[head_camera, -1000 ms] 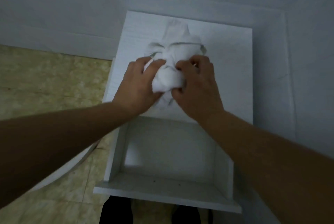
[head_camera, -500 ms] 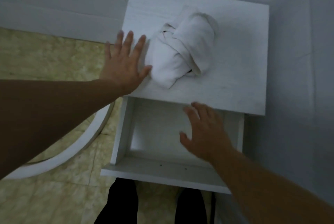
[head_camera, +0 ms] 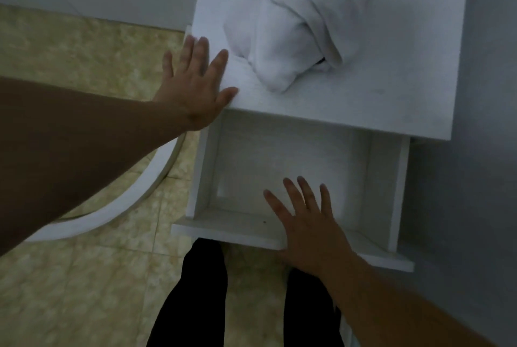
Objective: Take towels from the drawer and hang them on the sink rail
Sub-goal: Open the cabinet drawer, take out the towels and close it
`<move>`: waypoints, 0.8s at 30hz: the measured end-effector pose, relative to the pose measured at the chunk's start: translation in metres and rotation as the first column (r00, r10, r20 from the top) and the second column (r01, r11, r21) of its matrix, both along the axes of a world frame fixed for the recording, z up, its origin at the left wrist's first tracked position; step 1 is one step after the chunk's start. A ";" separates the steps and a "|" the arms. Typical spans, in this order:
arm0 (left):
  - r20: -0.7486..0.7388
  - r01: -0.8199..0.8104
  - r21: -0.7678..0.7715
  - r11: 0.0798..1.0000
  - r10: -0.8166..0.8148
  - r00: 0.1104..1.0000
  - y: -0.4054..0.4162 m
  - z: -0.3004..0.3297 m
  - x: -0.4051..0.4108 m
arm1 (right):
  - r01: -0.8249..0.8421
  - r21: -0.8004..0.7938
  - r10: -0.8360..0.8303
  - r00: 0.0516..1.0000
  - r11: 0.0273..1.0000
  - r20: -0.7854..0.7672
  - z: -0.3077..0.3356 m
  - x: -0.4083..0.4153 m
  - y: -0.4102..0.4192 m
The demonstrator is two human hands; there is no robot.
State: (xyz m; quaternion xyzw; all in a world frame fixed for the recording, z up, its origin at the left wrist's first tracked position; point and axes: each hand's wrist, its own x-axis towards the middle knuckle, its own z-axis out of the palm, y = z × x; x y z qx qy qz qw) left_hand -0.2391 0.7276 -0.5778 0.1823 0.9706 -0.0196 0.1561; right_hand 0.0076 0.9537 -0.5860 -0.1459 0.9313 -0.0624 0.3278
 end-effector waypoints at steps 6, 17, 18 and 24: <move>0.001 0.080 0.006 0.997 -0.080 0.997 0.023 0.003 0.006 | 0.001 0.042 -0.001 1.000 0.999 -0.004 0.009 -0.014 0.005; 0.049 0.077 -0.006 0.997 -0.076 0.996 0.026 0.001 0.012 | 0.017 0.096 -0.001 0.988 0.995 -0.157 0.015 -0.038 0.010; 0.055 0.077 -0.010 0.997 -0.076 0.996 0.026 0.001 0.012 | 0.012 0.107 0.007 0.983 0.994 -0.184 0.015 -0.041 0.011; 0.055 0.082 -0.040 0.996 -0.080 0.995 0.026 -0.003 0.012 | 0.051 0.132 -0.003 0.941 0.990 -0.339 0.008 -0.059 0.019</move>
